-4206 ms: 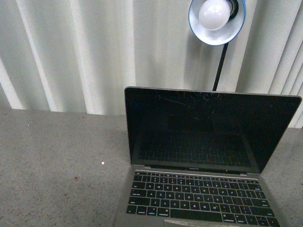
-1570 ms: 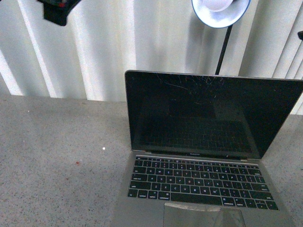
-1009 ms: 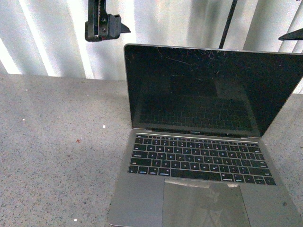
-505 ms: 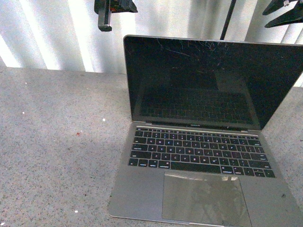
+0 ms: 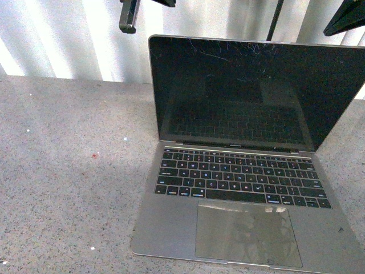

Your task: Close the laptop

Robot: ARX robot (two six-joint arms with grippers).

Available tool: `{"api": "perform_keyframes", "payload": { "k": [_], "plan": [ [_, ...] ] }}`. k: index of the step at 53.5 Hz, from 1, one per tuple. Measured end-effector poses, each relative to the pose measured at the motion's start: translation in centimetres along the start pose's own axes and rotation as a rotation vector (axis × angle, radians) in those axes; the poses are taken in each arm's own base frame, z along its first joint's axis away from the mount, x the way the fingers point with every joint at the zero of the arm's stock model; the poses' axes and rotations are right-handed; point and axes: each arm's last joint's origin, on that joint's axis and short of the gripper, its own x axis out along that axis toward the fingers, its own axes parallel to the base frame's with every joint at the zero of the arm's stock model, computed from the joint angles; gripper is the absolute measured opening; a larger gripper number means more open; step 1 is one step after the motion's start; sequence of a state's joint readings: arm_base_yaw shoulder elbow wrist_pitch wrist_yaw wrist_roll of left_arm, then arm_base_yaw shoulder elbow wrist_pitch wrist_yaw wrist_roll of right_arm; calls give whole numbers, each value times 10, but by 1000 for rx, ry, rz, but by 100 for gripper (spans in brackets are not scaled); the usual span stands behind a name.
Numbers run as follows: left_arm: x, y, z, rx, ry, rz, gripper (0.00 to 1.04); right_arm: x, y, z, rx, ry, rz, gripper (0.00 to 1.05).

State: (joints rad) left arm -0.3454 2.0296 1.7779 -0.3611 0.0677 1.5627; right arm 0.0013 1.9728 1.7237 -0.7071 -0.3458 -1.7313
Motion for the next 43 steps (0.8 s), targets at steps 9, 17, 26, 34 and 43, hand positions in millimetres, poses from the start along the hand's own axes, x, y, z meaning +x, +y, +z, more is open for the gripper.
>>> {"api": "perform_keyframes", "payload": {
  "k": [9, 17, 26, 34, 43],
  "plan": [
    [5, -5, 4, 44, 8, -31, 4, -1, 1, 0, 10, 9, 30, 3],
    [9, -8, 7, 64, 8, -46, 4, 2, 4, -2, 19, 21, 54, 3],
    [10, -10, 8, 89, 22, -60, 4, 5, 11, -6, 41, 32, 101, 3],
    [10, -14, 9, 98, 31, -103, 4, 6, 15, -10, 58, 40, 130, 3],
    [11, -18, 9, 104, 43, -133, 4, 9, 18, -12, 72, 38, 154, 3]
  ]
}}
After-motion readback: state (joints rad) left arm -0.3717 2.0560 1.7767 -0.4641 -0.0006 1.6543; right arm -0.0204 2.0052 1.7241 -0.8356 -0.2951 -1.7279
